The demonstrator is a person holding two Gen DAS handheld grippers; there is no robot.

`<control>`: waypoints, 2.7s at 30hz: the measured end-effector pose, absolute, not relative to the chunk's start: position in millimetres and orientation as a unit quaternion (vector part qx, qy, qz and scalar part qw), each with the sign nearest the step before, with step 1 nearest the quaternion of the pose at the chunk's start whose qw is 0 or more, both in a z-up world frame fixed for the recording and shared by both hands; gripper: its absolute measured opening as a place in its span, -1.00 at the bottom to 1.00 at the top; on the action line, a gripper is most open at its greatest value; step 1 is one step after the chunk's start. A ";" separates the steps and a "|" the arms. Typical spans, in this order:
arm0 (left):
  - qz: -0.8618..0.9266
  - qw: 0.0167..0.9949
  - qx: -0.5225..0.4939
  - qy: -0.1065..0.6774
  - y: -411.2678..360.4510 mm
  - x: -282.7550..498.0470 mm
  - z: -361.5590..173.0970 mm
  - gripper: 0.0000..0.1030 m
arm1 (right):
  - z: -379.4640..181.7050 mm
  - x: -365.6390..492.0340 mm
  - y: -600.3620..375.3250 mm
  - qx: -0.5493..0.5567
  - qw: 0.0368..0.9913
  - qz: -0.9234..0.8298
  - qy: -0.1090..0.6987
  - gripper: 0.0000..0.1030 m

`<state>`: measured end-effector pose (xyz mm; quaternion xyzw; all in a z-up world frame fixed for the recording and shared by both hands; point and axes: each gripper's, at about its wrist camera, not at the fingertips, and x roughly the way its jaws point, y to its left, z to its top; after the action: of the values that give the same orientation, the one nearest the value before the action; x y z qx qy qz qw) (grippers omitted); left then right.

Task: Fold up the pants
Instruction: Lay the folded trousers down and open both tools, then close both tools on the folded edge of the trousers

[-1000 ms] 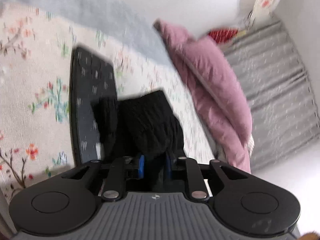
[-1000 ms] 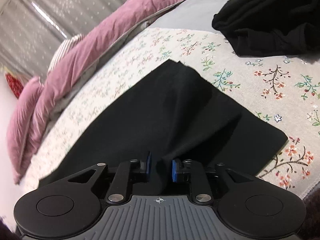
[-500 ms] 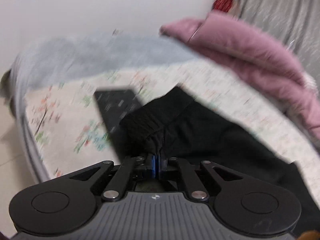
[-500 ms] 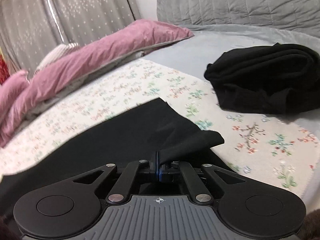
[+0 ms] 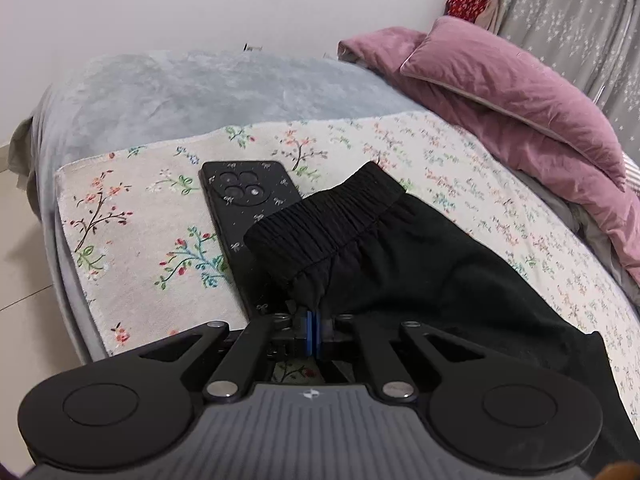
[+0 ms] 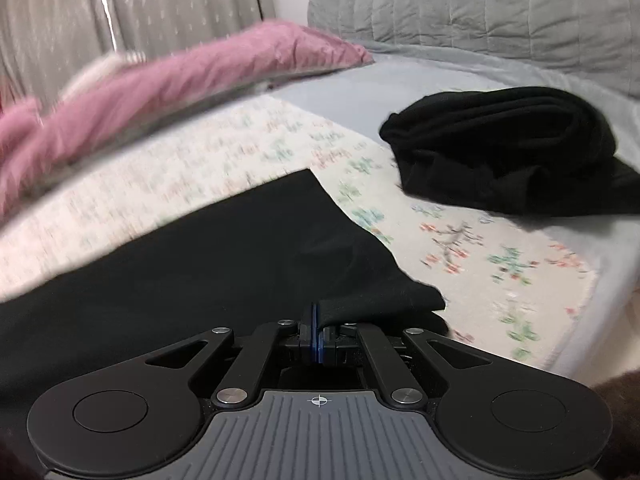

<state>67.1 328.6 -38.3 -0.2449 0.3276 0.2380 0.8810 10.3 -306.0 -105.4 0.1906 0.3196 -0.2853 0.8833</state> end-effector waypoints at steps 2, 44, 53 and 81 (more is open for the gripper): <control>0.242 0.876 -0.245 0.339 328.7 68.7 -36.8 -0.61 | -110.7 11.3 -303.2 0.179 0.878 -0.289 0.338 -1.00; -0.156 0.908 0.056 0.385 100.1 285.3 -42.5 0.63 | -104.4 119.0 -434.9 0.187 0.916 -0.133 0.329 0.01; -0.171 0.909 0.047 0.378 84.3 284.9 -49.7 -0.22 | -109.0 121.2 -439.3 0.188 0.921 -0.113 0.322 -0.10; -0.126 0.917 -0.064 0.372 108.3 297.2 -57.5 -0.56 | -107.1 135.3 -443.0 0.179 0.932 -0.086 0.303 0.09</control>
<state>297.2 108.3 -57.5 -0.0644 0.3722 -0.1263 0.9173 135.3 -443.0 -107.1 0.1789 0.3033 -0.0856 0.9320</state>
